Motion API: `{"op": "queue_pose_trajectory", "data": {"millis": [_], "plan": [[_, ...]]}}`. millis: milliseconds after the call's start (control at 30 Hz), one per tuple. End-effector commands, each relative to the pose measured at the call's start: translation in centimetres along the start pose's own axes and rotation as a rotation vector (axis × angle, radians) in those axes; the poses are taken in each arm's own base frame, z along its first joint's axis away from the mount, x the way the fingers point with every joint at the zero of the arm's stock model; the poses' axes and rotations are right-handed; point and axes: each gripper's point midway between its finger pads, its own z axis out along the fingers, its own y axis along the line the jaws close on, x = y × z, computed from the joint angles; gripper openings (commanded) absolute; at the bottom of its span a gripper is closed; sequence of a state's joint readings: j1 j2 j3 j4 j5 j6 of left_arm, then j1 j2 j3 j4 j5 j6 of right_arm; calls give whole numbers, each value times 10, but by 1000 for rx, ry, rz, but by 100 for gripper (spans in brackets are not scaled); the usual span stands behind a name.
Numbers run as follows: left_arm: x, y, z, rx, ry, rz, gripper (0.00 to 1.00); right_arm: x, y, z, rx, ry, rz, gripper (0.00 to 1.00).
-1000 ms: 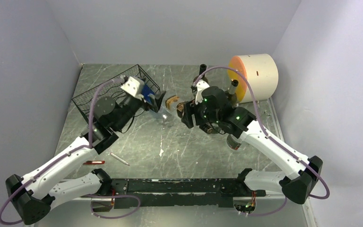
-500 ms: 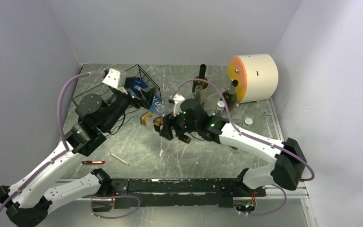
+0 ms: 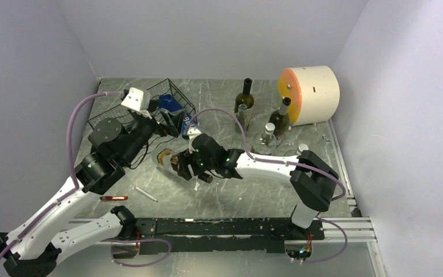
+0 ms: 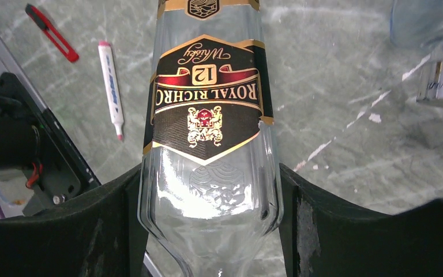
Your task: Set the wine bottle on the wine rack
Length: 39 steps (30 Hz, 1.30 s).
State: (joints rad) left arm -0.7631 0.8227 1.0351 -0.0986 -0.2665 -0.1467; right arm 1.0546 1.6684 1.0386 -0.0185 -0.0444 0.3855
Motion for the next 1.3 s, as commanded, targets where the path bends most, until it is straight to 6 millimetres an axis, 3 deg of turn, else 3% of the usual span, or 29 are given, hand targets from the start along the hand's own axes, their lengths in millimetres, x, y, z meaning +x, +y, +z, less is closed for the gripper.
{"op": "queue_pose_trajectory", "data": {"millis": [0,600,933,1267], "plan": [[-4,7,-8,-36,6,2,100,-92,37,-10,-104,-282,11,0],[1,14,-11,-69,28,22,100,-111,26,11,-29,-339,-23,0],[2,14,-11,-67,32,24,100,-128,22,8,-3,-410,-36,0],[-1,14,-12,-66,25,21,100,-130,13,4,38,-439,-31,0]]}}
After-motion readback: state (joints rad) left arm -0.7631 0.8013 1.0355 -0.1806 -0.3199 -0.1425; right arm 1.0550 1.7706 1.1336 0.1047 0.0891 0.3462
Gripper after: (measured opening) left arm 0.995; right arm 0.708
